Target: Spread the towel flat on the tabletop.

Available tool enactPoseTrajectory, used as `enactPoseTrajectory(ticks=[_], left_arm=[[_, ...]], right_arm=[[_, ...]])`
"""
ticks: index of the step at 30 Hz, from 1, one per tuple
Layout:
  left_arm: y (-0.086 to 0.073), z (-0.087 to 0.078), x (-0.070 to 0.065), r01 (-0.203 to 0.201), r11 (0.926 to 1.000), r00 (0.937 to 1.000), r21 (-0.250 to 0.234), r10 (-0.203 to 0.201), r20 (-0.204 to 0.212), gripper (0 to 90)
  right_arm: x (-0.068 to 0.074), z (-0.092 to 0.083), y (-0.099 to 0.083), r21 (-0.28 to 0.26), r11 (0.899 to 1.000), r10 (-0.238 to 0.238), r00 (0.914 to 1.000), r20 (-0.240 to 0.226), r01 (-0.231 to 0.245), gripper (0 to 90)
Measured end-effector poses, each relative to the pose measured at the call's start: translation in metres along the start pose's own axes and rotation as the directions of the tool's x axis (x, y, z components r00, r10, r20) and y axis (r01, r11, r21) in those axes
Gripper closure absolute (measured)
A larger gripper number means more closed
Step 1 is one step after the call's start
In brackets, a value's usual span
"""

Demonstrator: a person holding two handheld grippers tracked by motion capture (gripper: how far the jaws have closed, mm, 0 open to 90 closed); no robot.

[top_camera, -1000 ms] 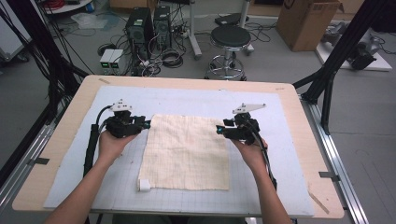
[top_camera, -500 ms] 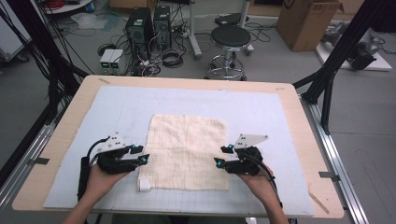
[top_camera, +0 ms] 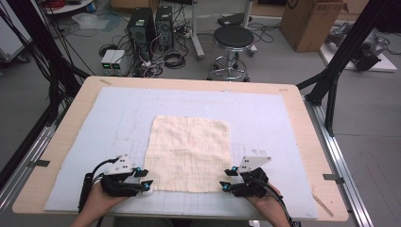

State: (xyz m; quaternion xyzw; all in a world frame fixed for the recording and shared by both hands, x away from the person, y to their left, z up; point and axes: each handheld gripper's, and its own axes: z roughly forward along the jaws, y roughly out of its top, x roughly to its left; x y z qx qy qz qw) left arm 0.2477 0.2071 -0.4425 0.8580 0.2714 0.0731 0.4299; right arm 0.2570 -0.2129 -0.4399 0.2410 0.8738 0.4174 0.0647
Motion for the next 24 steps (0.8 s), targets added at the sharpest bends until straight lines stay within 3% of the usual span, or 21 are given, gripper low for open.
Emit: enactPoseTrajectory(ticks=[2,5,8,12,24], left_arm=[[-0.001,0.002,-0.001,-0.005,1.0000,1.0000,0.008,0.005,0.003,59.4],[-0.001,0.001,-0.001,-0.020,0.9997,0.9997,0.012,0.020,-0.017,66.9],[-0.001,0.002,0.000,-0.010,0.9999,0.9991,0.007,0.010,-0.040,77.3],[-0.001,0.001,0.001,-0.013,0.9999,0.9992,0.006,0.013,-0.038,86.8],[-0.001,-0.013,-0.009,-0.025,0.9988,0.9994,-0.041,0.024,-0.024,88.3]], right_arm=[[0.000,0.005,-0.001,0.031,1.000,-0.002,1.0000,-0.009,0.002,56.0],[0.001,0.007,-0.001,0.028,1.000,-0.007,0.9999,0.012,0.007,66.2],[-0.002,0.007,-0.001,0.029,1.000,0.002,0.9996,0.029,-0.003,75.4],[-0.006,0.007,0.001,0.036,0.999,0.018,0.9998,0.008,-0.018,87.5],[0.007,-0.003,-0.001,0.016,1.000,0.011,0.9997,-0.022,-0.010,88.4]])
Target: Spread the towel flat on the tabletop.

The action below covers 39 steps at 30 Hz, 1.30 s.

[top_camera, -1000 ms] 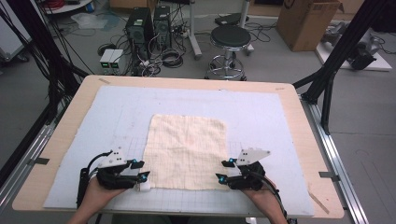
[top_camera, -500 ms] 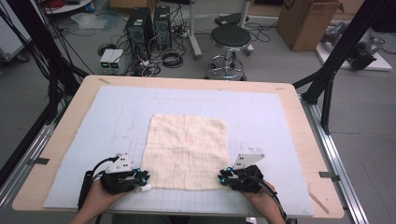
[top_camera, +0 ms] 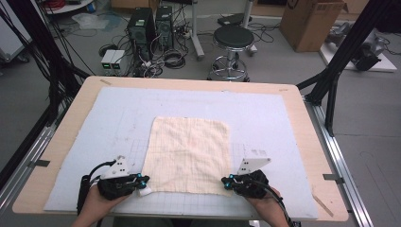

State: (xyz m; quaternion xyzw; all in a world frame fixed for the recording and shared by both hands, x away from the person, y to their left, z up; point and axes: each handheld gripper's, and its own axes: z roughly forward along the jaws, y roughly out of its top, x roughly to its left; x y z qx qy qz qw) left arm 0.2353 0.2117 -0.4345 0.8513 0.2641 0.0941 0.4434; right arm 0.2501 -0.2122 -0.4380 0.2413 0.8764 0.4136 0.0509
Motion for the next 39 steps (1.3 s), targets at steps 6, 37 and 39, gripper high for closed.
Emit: enactPoseTrajectory(ticks=[6,37,39], left_arm=[[-0.004,-0.007,-0.005,-0.003,1.0000,1.0000,-0.005,0.003,0.008,88.5],[-0.004,0.008,-0.003,0.011,0.9980,0.9958,0.062,-0.017,0.090,60.6],[-0.005,0.008,-0.004,0.008,0.9980,0.9955,0.063,-0.014,0.094,60.2]], right_arm=[[0.005,-0.003,-0.002,0.002,1.000,0.001,0.9999,-0.012,-0.001,88.4],[0.002,-0.003,0.000,-0.052,0.997,0.051,0.9986,-0.017,-0.051,60.4],[0.002,-0.003,-0.001,-0.052,0.997,0.052,0.9986,-0.010,-0.052,60.2]])
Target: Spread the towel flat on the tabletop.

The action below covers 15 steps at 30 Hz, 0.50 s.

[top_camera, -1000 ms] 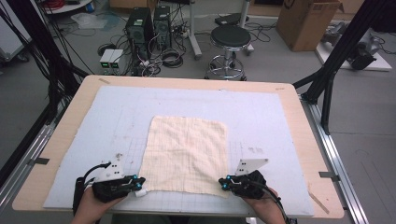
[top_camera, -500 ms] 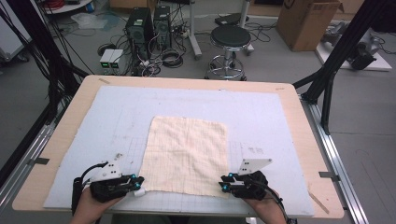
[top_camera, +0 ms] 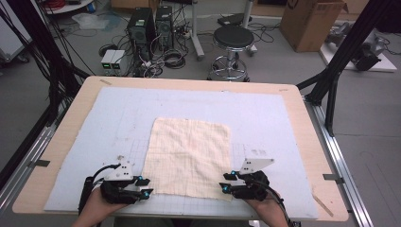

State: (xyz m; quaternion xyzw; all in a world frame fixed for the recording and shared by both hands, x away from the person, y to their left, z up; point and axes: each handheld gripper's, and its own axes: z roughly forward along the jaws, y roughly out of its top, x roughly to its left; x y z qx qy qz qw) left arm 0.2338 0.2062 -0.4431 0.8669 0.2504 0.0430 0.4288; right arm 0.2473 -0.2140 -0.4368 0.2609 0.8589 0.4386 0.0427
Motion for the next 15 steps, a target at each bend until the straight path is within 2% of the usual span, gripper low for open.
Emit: enactPoseTrajectory(ticks=[2,4,5,6,7,10,15], left_arm=[[0.000,0.000,0.000,-0.010,0.9999,0.9998,0.000,0.010,-0.016,63.5],[-0.001,0.000,-0.001,-0.025,0.9997,0.9982,-0.001,0.025,-0.054,74.0],[-0.001,0.000,-0.001,-0.027,0.9996,0.9979,-0.003,0.027,-0.059,78.8],[-0.001,0.000,0.000,-0.028,0.9996,0.9986,0.004,0.028,-0.045,85.0],[-0.001,0.000,-0.001,-0.024,0.9997,0.9985,0.003,0.024,-0.050,87.3],[-0.002,-0.003,-0.004,-0.037,0.9993,0.9978,0.008,0.037,-0.056,88.7],[-0.005,-0.012,-0.009,-0.022,0.9996,0.9992,-0.019,0.021,-0.035,89.1]], right_arm=[[-0.001,-0.001,-0.001,-0.002,1.000,0.006,1.0000,0.002,-0.006,60.0],[-0.001,-0.001,0.000,-0.006,1.000,0.010,0.9999,0.004,-0.010,59.7],[-0.001,-0.001,0.000,-0.008,1.000,0.008,1.0000,0.007,-0.008,59.6],[-0.001,-0.002,0.000,-0.006,1.000,0.008,0.9999,0.008,-0.008,59.6],[-0.001,-0.001,0.000,-0.010,1.000,0.005,0.9999,0.011,-0.005,59.5],[0.000,-0.002,0.000,-0.009,1.000,0.003,0.9999,0.010,-0.003,59.2],[-0.001,-0.004,-0.001,-0.016,1.000,0.004,0.9999,0.014,-0.004,58.9]])
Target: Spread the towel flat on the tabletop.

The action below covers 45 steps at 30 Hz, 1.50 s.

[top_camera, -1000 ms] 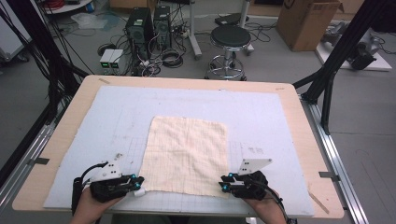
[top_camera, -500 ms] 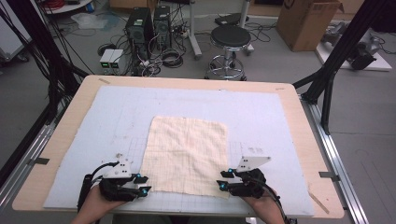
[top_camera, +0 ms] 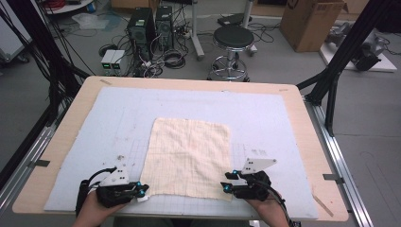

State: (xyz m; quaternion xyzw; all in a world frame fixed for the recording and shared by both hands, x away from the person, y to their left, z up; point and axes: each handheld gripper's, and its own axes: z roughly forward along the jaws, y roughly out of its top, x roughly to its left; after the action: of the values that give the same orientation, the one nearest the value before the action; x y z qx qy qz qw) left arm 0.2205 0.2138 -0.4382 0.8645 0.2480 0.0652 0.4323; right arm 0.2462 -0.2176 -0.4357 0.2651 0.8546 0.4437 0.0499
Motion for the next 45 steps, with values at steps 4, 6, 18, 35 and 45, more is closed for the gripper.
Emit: enactPoseTrajectory(ticks=[4,6,18,35,45], left_arm=[[0.000,-0.002,-0.004,-0.008,1.0000,0.9999,-0.002,0.008,0.007,89.1],[-0.001,-0.003,-0.006,-0.014,0.9999,0.9999,0.003,0.014,0.009,89.1],[-0.007,-0.012,-0.013,-0.001,0.9999,0.9994,-0.012,0.001,0.034,89.1],[0.014,-0.009,0.017,0.076,0.9868,0.9970,-0.143,-0.078,-0.006,57.6],[0.022,-0.009,0.035,0.125,0.9752,0.9878,-0.183,-0.140,-0.069,46.2]], right_arm=[[0.000,0.000,0.000,0.002,1.000,0.000,1.0000,-0.001,0.000,58.6],[0.001,0.001,0.001,0.004,1.000,0.004,1.0000,0.000,-0.004,58.2],[0.001,0.001,0.001,0.002,1.000,0.005,1.0000,-0.002,-0.005,56.6],[-0.010,0.004,0.015,-0.032,0.999,0.045,0.9980,0.044,-0.044,35.4],[-0.027,0.004,0.026,-0.052,0.998,0.051,0.9955,0.079,-0.047,24.9]])
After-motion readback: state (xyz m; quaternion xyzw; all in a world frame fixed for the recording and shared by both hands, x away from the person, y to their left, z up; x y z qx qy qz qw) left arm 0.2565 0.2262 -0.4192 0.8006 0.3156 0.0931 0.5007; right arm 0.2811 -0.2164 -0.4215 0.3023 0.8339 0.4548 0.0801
